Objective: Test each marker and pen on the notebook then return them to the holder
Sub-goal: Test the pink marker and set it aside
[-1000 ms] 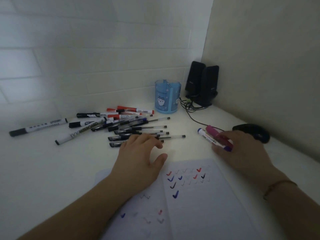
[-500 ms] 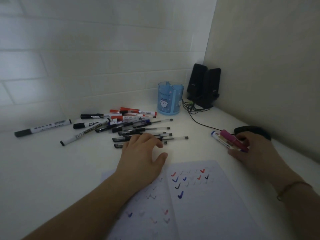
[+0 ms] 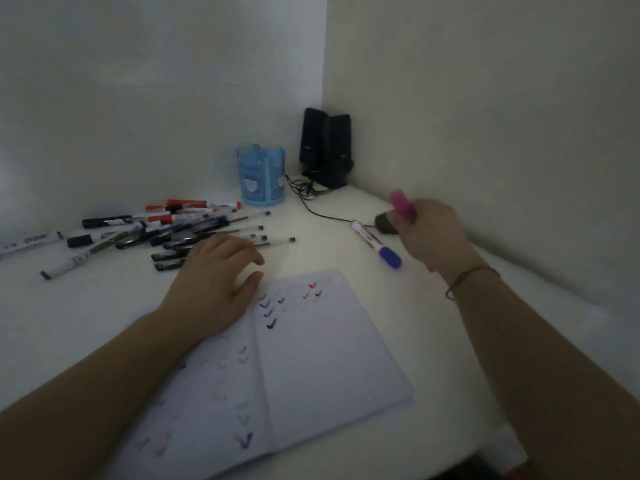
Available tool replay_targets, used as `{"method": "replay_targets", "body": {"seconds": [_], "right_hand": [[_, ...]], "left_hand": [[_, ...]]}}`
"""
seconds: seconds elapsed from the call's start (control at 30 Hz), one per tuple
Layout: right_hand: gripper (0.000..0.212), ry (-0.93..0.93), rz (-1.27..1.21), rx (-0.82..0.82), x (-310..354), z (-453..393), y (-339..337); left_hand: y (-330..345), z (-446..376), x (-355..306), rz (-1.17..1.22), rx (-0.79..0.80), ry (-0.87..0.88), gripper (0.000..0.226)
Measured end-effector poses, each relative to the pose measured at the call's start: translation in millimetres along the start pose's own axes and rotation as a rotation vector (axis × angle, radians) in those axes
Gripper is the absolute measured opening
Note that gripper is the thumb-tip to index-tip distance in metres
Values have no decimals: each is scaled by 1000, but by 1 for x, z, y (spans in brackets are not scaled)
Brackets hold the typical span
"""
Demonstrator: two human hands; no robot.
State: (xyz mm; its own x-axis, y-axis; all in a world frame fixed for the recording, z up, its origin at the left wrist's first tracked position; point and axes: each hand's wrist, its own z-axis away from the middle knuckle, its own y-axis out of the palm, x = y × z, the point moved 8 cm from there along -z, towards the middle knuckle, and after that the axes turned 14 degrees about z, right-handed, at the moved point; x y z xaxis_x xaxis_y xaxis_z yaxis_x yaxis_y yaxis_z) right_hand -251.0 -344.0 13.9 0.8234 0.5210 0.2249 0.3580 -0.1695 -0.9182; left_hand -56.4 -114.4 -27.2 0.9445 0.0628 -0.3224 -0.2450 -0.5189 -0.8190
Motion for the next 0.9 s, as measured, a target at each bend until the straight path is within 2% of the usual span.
{"method": "replay_targets", "body": {"seconds": [0.1,0.2,0.33,0.43,0.53,0.7,0.8,0.9], "right_hand": [[35,-43,-166,-79,-26,34,-62],[17,-99,-392,-193,-74,91,-118],[41,10,-484,-211,-153,165,-143],[42,184,-391,-140,-215,209,-119],[46,291,-265,-29,-267,247,-68],[49,368,-190,166,-321,299,17],[42,406,-126,205,-340,313,39],[32,430,-120,145,-351,316,46]], "left_hand": [[4,-4,-21,-111,136,78,38],[12,-20,-60,-191,253,164,40],[34,-43,-144,-140,327,427,48],[58,-38,-212,-20,342,667,43],[80,-13,-269,117,402,895,39],[105,47,-340,270,642,1185,60],[122,66,-355,230,702,1281,63],[130,64,-352,233,691,1252,58]]}}
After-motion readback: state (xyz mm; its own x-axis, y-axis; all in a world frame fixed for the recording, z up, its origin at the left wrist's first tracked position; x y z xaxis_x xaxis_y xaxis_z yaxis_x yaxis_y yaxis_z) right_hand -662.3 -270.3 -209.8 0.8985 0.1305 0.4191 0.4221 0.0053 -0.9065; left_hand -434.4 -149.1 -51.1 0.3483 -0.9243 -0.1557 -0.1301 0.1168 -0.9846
